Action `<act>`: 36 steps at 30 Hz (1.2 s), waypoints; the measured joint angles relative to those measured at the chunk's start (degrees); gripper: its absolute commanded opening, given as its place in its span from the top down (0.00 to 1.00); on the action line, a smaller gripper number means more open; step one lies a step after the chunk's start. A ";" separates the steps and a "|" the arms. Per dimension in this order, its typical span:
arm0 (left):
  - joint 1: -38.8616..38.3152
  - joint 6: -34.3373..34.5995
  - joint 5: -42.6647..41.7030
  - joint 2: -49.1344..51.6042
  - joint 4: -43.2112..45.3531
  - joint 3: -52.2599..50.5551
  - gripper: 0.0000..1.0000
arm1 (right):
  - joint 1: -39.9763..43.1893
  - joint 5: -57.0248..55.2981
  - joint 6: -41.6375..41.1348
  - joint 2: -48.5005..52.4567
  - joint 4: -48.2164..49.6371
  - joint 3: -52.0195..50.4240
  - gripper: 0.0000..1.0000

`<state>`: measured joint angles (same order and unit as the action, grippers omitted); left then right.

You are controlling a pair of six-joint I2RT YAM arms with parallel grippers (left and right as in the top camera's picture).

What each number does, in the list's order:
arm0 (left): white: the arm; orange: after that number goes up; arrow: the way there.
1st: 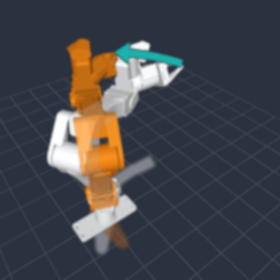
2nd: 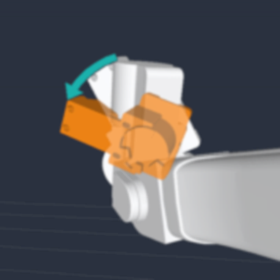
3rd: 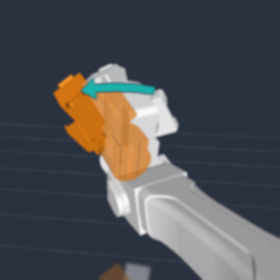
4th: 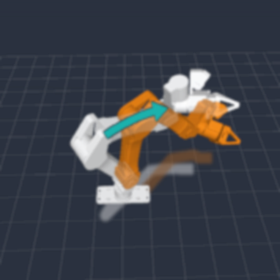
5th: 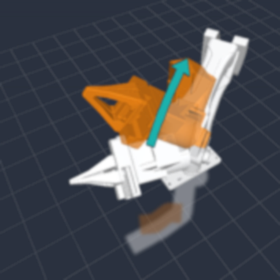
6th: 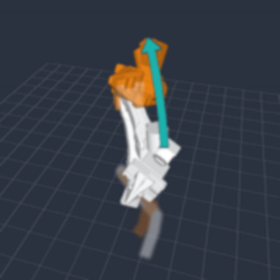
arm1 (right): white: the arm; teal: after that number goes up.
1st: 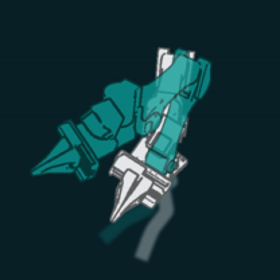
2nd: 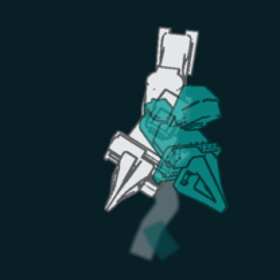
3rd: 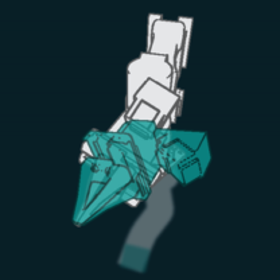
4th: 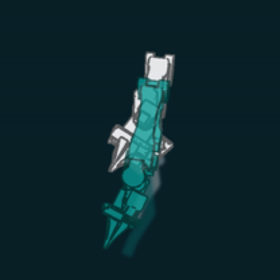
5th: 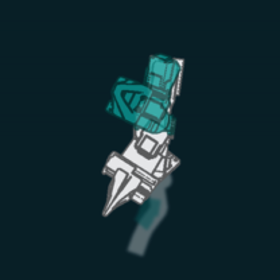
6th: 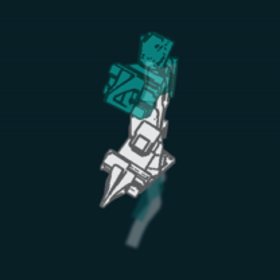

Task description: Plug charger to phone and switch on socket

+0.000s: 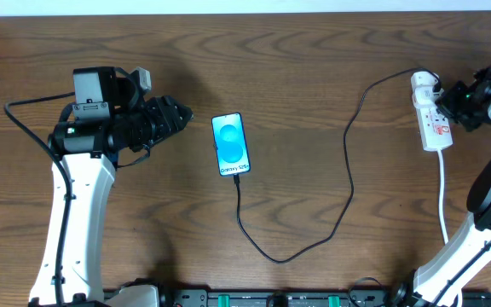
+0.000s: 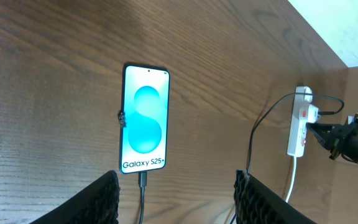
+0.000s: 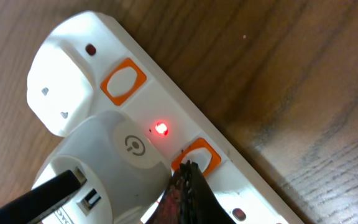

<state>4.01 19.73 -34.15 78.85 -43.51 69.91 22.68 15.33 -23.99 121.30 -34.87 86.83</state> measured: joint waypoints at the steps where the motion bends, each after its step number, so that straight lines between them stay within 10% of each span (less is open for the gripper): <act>1: 0.00 0.00 0.00 0.00 -0.02 0.00 0.41 | 0.00 0.00 -0.20 0.00 0.00 0.00 0.99; 23: 0.00 0.00 0.00 0.00 0.00 0.00 0.41 | 5.07 10.99 -3.08 -7.50 -2.23 -2.80 0.99; 24: 0.00 0.00 0.00 0.00 0.00 0.00 0.10 | 6.43 11.87 -2.95 -9.81 -3.10 -2.80 0.99; 25: 0.00 -0.26 0.00 0.00 0.00 0.00 0.02 | 7.67 12.24 -2.69 -12.26 -3.72 -2.80 0.99; 36: 0.00 0.20 0.00 0.00 -0.02 0.00 0.02 | 8.90 14.08 4.90 -30.93 -12.50 -2.73 0.98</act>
<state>4.01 19.92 -34.15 78.85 -43.53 69.91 31.57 29.41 -19.09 90.37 -47.37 84.09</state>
